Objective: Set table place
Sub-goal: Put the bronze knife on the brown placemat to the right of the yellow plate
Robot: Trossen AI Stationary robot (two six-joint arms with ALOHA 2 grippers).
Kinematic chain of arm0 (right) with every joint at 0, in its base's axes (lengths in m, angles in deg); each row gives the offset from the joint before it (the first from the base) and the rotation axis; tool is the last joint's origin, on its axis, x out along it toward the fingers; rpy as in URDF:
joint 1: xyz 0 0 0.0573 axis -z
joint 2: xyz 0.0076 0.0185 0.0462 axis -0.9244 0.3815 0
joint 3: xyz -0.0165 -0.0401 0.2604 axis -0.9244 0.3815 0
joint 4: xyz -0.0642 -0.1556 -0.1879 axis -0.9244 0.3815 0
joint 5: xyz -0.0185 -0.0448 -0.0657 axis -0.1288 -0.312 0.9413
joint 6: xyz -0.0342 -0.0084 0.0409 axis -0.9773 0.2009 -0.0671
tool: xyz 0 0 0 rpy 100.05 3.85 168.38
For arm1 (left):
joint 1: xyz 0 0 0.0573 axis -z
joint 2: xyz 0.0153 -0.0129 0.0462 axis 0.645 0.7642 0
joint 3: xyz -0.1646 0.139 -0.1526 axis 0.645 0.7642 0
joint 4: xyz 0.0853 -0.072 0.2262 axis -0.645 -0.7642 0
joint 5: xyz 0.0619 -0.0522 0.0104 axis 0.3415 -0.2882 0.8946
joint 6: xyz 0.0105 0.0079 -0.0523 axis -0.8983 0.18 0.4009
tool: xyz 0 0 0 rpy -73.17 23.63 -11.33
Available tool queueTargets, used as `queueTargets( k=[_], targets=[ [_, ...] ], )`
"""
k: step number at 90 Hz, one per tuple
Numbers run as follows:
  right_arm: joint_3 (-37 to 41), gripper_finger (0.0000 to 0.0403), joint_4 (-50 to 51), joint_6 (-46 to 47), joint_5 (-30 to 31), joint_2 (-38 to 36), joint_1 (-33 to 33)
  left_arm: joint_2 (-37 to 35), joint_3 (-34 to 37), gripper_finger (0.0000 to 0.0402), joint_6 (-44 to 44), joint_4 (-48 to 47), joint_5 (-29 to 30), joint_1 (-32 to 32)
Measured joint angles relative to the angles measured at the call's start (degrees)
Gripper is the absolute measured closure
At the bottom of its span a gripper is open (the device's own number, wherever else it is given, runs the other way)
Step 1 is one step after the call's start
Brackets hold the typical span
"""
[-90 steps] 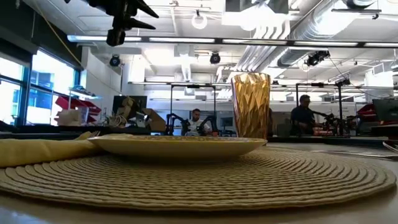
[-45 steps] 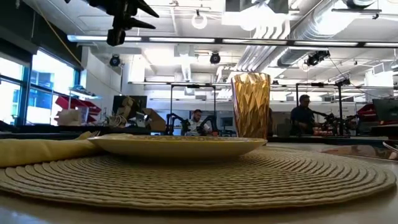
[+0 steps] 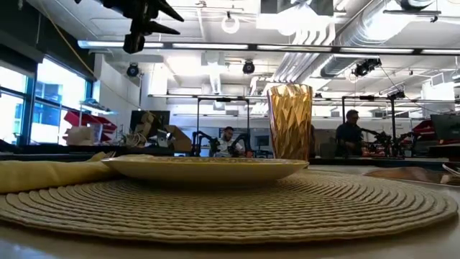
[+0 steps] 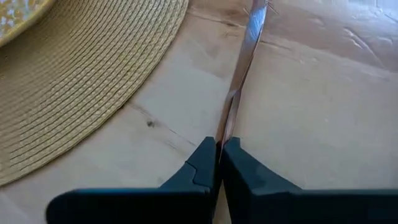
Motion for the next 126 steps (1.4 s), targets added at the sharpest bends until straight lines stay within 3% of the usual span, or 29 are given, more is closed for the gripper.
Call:
queueTargets(
  k=[18, 61, 89, 126],
  targets=[
    [0.0, 0.0403, -2.8, -8.9, -1.5, -0.1, 2.4, 0.0, 0.0, 0.03, -0.5, 0.0, 0.0, 0.0],
    [-0.3, 0.0402, -3.3, -15.1, -6.5, -0.3, 4.9, 0.0, 0.0, 0.03, -1.1, 0.0, 0.1, 0.0],
    [-4.1, 0.04, 1.6, -22.3, -11.9, 0.0, 7.5, 0.0, 0.0, 0.03, -1.1, -0.1, 0.1, 0.0],
    [-4.0, 0.0309, 1.0, -22.2, -14.8, 0.0, 9.7, 0.0, 0.0, 0.03, -1.9, 0.0, 0.0, 0.0]
  ],
)
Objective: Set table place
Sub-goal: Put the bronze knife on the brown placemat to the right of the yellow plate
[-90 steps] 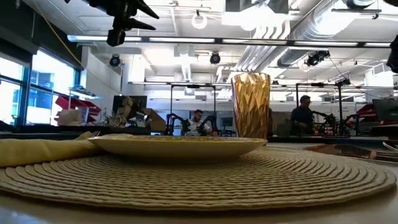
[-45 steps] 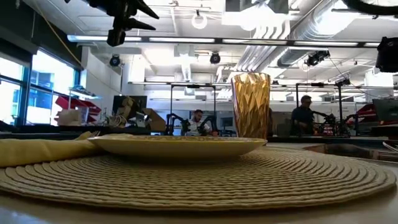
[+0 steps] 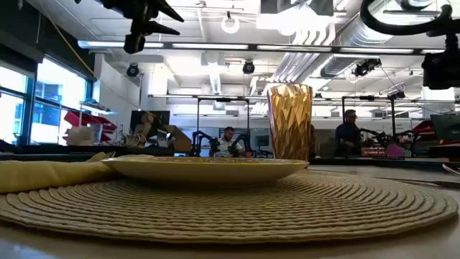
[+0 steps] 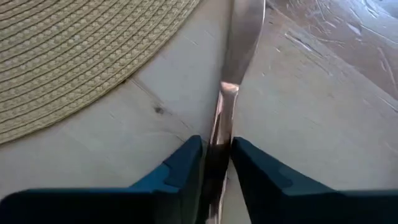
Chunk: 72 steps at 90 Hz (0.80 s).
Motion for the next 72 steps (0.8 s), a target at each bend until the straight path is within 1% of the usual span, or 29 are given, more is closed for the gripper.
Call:
queueTargets(
  k=[6, 15, 20, 26, 32, 47, 51, 62, 72],
  targets=[
    [0.7, 0.0324, -1.3, 0.4, -0.3, -0.2, 0.1, 0.0, 0.0, 0.03, -0.6, 0.0, 0.0, 0.0],
    [1.5, 0.0377, -3.2, 2.6, 0.0, -0.4, 0.1, 0.0, 0.0, 0.03, -0.7, 0.0, 0.0, 0.0],
    [1.6, 0.0392, -3.4, 2.7, 0.1, -0.5, 0.1, 0.0, 0.0, 0.03, -0.7, 0.0, 0.0, 0.0],
    [1.6, 0.0395, -3.4, 3.5, 0.3, -0.5, 0.1, 0.0, 0.0, 0.03, -0.7, 0.0, 0.0, 0.0],
    [1.7, 0.04, -3.4, 6.4, 1.4, -0.5, -0.5, 0.0, 0.0, 0.03, -0.7, 0.0, 0.0, 0.0],
    [1.8, 0.0403, -1.1, 19.9, 7.8, -0.8, -5.6, 0.0, 0.0, 0.03, -0.7, 0.0, 0.0, 0.0],
    [1.9, 0.0403, -1.2, 20.2, 9.1, -1.2, -7.0, 0.0, 0.0, 0.03, -0.7, 0.0, 0.0, 0.0],
    [1.9, 0.0403, -2.8, 19.2, 10.2, -1.5, -9.7, 0.0, 0.0, 0.03, -1.1, 0.0, 0.0, 0.0],
    [1.9, 0.0403, -3.4, 19.2, 10.8, -1.5, -11.0, 0.0, 0.0, 0.03, -1.2, 0.0, 0.0, 0.0]
  ],
)
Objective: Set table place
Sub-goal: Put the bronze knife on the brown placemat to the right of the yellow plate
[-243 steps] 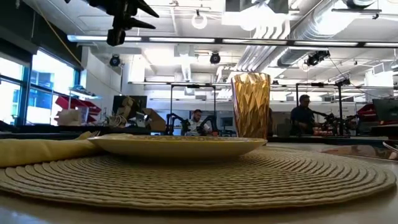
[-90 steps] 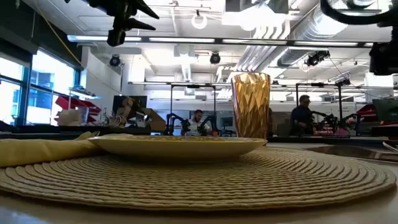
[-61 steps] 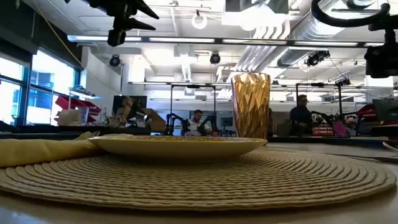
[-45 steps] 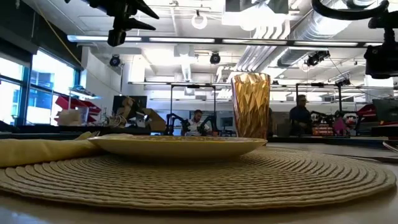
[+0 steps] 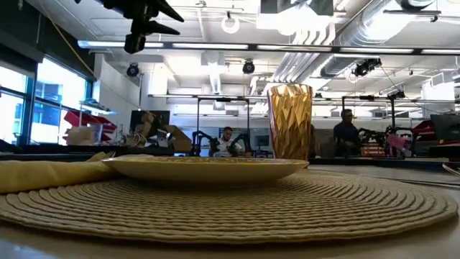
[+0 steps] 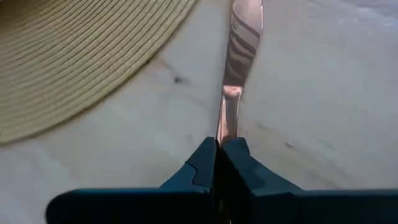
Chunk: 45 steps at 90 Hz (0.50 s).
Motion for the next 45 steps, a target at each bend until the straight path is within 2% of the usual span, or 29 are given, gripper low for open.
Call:
queueTargets(
  k=[28, 45],
  targets=[
    [-0.1, 0.0402, 0.1, -1.2, 6.1, 0.0, -0.3, 0.0, 0.0, 0.03, 0.0, 0.0, 0.0, 0.0],
    [-0.2, 0.0402, 0.1, -1.2, 6.6, -0.1, -0.4, 0.0, 0.0, 0.03, 0.4, 0.0, 0.0, 0.0]
  ],
)
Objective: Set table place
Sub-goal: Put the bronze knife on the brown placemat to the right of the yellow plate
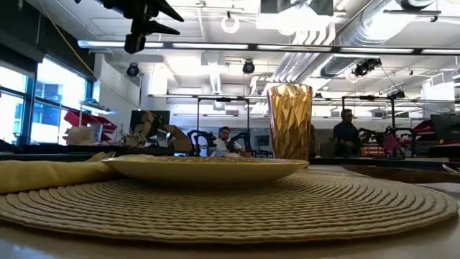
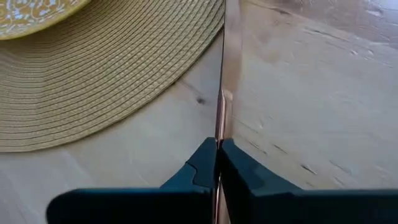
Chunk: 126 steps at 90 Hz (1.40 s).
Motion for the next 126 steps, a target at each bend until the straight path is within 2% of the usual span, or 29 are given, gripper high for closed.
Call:
queueTargets(
  k=[23, 47, 57, 71, 79, 88, 101, 115, 126],
  targets=[
    [0.0, 0.0402, -0.5, -0.3, 2.1, -0.1, 0.1, 0.0, 0.0, 0.03, 0.2, 0.0, 0.0, 0.0],
    [-0.1, 0.0402, -9.8, -2.2, 7.8, -0.1, 2.2, 0.0, 0.0, 0.03, 0.2, 0.0, 0.0, 0.0],
    [-0.3, 0.0403, -10.0, -4.0, 6.8, -0.2, 3.7, 0.0, 0.0, 0.03, 0.2, 0.0, 0.0, 0.0],
    [-2.4, 0.0403, 0.3, -5.3, 2.3, -3.6, 4.3, 0.0, 0.0, 0.03, 0.2, 0.3, 0.0, 0.0],
    [-2.6, 0.0396, 1.2, -13.4, -0.6, -5.2, 3.6, 0.0, 0.0, 0.03, 0.2, 0.7, 0.0, 0.0],
    [-2.5, 0.0366, -1.9, -21.9, -1.9, -5.2, 1.9, 0.0, 0.0, 0.03, 0.0, 0.9, 0.0, 0.0],
    [-1.1, 0.0285, -8.1, -28.4, 0.2, -3.3, -0.7, 0.0, 0.0, 0.03, -0.3, 0.9, -0.1, 0.0],
    [-1.1, 0.02, -9.4, -28.5, 1.1, 0.7, -2.0, 0.0, 0.0, 0.03, 0.0, 0.9, 0.0, 0.0],
    [-1.2, 0.0177, -10.9, -26.6, 1.1, 4.4, -2.3, 0.0, 0.0, 0.03, 0.1, 0.9, 0.0, 0.0]
  ],
)
